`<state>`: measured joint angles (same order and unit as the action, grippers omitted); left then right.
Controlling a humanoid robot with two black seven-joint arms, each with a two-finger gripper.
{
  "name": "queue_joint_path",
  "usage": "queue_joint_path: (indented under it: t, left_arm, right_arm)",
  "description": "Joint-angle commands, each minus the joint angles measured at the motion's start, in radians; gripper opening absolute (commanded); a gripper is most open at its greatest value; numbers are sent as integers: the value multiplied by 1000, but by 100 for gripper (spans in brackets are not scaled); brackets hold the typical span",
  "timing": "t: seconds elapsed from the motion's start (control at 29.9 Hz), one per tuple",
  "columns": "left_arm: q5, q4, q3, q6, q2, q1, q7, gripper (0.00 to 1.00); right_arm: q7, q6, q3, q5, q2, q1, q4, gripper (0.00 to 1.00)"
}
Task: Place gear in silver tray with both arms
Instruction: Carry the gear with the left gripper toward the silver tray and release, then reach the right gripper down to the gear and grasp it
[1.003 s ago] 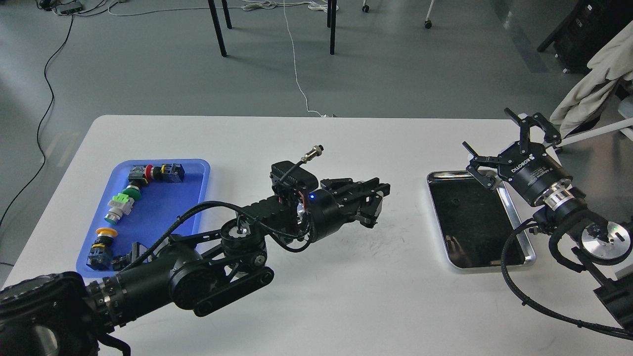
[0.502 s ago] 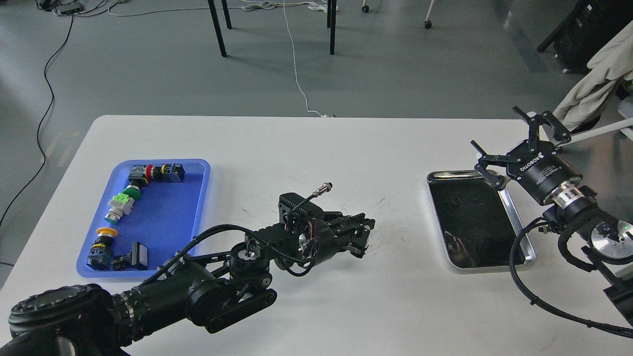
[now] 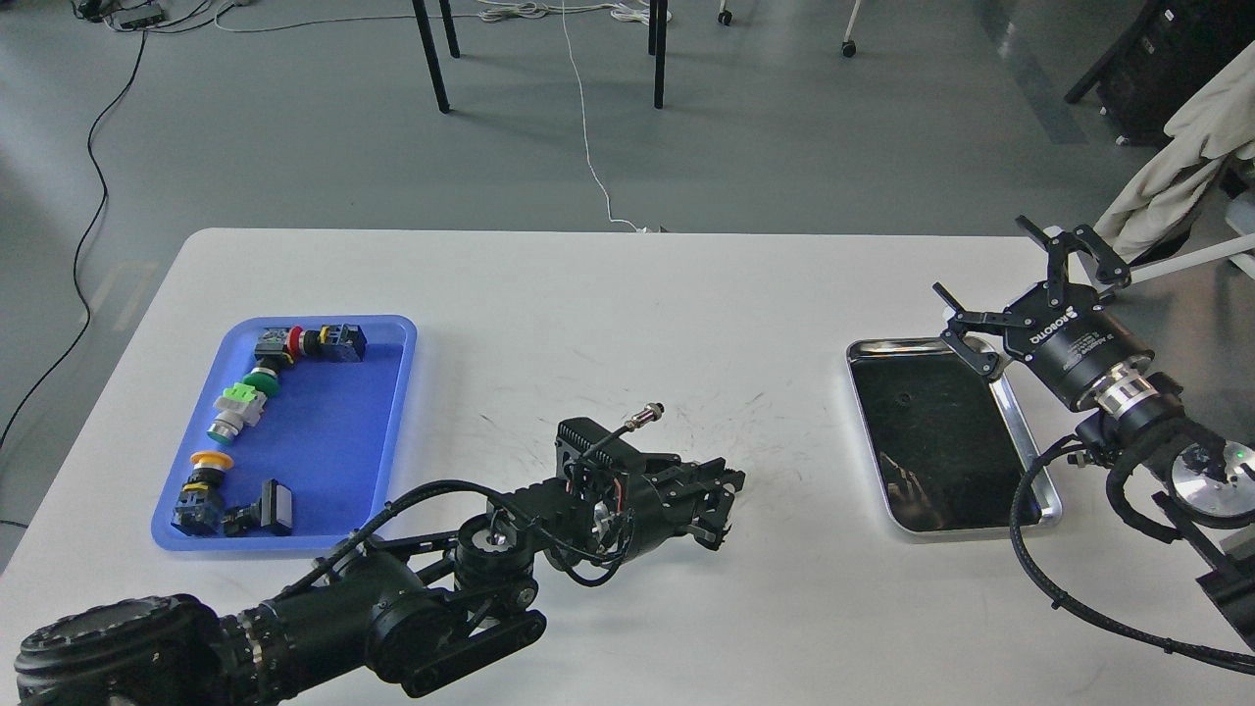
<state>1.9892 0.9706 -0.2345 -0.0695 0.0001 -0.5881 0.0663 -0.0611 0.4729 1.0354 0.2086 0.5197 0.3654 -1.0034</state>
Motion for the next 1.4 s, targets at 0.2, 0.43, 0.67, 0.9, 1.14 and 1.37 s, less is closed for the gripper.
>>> queue_joint_path:
  t: [0.2,0.43,0.67,0.9,1.14,1.37]
  left_arm:
    - [-50,31,-2,-64,0,-1,1,90]
    - [-177,31,-61,-131,0,-16,1,97]
    - [-309,37,-336,-133,0,-32,3,97]
    - [-781,71,-437,-170,199,-88,3,97]
    - [-1344,71,-483,-165,452,-107,9,97]
    - [-1702,71,-493,30,620,-87,6,97]
  right_arm:
    - [0,-3,-2,0,-3,6,-12,97]
    - [0,-5,-3,-20,-1,12,-24,97]
    - [-11,-66,-17,-109,-1,61,-127,97]
    - [-14,-85,-279,-219,54,248,-149,97]
    - [-14,-118,-702,-521,65,584,-187,97]
    - [-16,-152,-1225,-635,-99,973,-193,97]
